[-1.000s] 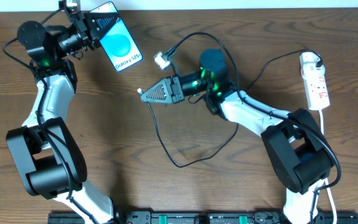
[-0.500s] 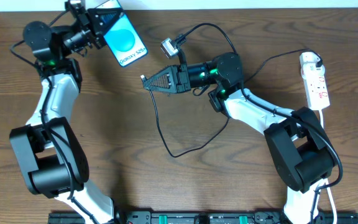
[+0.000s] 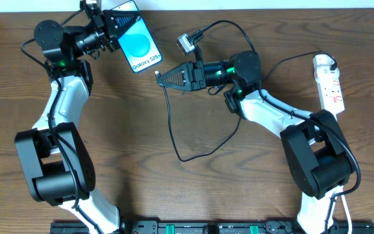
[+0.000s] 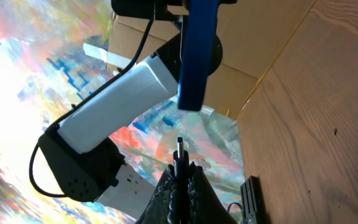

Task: Plug charger to phone and switch on socket
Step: 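Lift the cable plug with the right gripper toward the phone's bottom, then push the plug into the phone's bottom port with the right gripper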

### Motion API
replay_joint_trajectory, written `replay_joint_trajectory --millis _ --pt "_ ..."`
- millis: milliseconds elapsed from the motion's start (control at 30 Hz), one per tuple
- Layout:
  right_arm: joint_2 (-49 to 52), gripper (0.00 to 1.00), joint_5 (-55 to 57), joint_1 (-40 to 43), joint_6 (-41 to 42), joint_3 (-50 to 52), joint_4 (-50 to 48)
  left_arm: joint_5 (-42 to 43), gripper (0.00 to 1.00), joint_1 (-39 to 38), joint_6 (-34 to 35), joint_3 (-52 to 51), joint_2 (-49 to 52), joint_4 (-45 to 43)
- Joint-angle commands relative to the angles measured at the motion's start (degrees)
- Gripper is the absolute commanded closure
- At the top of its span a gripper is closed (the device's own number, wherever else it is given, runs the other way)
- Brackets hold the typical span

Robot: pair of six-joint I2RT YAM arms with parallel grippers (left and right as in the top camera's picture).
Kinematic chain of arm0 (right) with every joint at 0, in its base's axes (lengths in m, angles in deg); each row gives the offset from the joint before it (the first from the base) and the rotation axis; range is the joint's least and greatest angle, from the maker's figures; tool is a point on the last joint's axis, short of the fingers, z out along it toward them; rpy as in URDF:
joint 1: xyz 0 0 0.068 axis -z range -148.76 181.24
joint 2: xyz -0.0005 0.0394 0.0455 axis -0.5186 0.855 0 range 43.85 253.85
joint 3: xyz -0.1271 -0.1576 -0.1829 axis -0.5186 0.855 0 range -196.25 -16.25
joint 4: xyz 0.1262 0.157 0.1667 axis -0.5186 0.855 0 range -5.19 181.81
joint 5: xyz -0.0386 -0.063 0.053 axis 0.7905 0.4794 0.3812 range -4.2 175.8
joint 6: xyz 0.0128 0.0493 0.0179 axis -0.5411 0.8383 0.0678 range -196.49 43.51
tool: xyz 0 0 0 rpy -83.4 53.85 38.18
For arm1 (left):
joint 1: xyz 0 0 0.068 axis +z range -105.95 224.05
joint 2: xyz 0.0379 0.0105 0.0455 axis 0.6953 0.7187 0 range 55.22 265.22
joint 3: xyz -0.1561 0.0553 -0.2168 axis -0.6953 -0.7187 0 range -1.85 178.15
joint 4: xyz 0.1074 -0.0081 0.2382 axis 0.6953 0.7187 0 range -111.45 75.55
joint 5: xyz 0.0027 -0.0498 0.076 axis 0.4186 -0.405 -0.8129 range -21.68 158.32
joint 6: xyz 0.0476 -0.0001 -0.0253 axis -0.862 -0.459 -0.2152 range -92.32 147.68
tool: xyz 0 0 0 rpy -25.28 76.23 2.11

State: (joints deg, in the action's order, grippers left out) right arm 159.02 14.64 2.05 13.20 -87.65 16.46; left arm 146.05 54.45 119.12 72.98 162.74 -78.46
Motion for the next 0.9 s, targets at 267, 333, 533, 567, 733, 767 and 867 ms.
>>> replay_joint_trajectory --millis 267,333,533,567,733,767,867 --pt "0.22 0.99 0.09 -0.15 -4.04 -0.07 2.12 0.57 0.93 -0.37 -1.84 1.03 -0.04 -0.5" --pt "0.22 0.99 0.07 -0.15 -4.31 -0.07 2.86 -0.26 0.93 -0.74 -1.84 1.03 -0.04 -0.5" --pt "0.22 0.99 0.07 -0.15 -4.5 -0.07 3.04 -1.81 0.93 -1.99 -4.5 1.03 -0.04 0.48" --pt "0.22 0.99 0.07 -0.15 -4.52 -0.07 3.02 -1.99 0.93 -2.1 -5.25 1.03 -0.04 1.53" --pt "0.22 0.99 0.07 -0.15 -4.57 -0.07 3.02 -2.6 0.93 -2.12 -9.97 1.03 -0.04 9.44" --pt "0.22 0.99 0.07 -0.15 -4.55 -0.07 3.02 -2.58 0.93 -2.14 -10.58 1.03 -0.04 10.14" --pt "0.22 0.99 0.07 -0.15 -4.7 -0.07 3.06 -2.56 0.93 -2.14 -10.84 1.03 -0.04 10.27"
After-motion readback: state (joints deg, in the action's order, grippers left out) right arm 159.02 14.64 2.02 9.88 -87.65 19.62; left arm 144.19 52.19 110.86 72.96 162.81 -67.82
